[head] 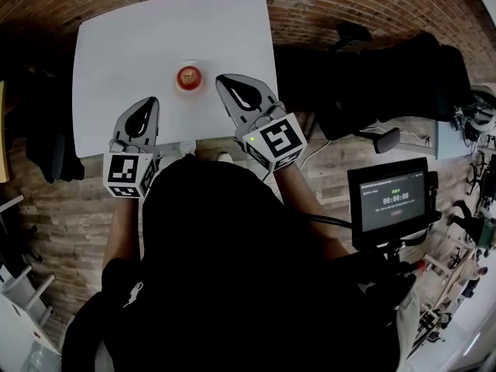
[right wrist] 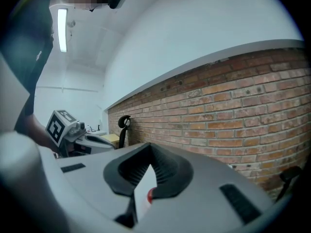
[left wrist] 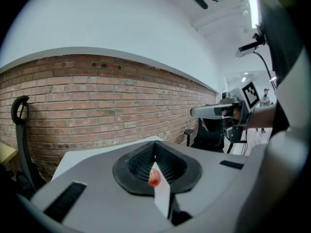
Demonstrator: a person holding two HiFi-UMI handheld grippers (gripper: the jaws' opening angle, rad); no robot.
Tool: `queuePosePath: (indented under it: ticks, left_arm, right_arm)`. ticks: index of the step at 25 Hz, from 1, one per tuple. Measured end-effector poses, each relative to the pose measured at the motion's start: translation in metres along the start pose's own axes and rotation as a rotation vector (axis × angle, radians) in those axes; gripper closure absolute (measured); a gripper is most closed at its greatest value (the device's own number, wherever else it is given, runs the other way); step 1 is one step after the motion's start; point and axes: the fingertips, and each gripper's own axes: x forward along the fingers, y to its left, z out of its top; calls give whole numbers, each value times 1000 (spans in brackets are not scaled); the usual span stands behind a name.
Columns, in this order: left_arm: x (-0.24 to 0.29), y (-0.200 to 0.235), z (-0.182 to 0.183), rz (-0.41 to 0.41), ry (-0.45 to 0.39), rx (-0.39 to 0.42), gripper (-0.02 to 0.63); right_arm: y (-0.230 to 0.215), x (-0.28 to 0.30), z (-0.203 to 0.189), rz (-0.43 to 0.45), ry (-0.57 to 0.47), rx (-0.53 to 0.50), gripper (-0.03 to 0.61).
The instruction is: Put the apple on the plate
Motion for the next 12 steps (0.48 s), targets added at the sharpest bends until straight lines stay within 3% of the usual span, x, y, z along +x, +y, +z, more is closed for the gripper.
queuePosePath:
  ticks: [12]
  left_arm:
    - [12, -3, -3, -44, 31, 22, 606]
  right_arm:
    - [-6, -2, -6, -26, 21, 2, 575]
